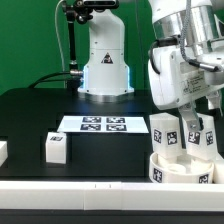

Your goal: Assemble stool

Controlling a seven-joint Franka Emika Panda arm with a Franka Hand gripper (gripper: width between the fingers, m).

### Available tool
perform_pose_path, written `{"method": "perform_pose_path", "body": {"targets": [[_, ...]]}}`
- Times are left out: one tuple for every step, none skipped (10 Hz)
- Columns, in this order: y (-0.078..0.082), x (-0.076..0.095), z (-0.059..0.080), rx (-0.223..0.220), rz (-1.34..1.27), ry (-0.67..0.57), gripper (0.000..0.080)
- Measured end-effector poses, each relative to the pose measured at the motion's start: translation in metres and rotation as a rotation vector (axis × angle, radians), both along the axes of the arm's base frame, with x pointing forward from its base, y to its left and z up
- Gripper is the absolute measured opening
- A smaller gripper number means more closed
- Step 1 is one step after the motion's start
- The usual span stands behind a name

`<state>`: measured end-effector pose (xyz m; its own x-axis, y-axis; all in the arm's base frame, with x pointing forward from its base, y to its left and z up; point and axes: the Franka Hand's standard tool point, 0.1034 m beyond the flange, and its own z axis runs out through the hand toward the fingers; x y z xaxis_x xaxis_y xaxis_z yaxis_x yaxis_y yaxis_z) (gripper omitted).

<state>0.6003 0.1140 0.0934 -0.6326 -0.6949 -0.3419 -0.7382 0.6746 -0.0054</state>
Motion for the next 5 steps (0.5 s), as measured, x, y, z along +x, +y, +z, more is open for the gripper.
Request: {"method": "perform_pose_path", "body": {"targets": [[0.001, 0.001, 0.003, 0.000, 0.006, -0.007, 0.0621], [0.001, 0.004, 0.012, -0.002, 0.034, -0.026, 0.0641], [0.002, 0.007, 0.023, -0.006, 0.071, -0.051, 0.0647], [0.003, 0.009, 0.027, -0.003, 0.074, -0.057, 0.0647], [0.002, 0.008, 0.024, -0.007, 0.082, -0.054, 0.0649]]}}
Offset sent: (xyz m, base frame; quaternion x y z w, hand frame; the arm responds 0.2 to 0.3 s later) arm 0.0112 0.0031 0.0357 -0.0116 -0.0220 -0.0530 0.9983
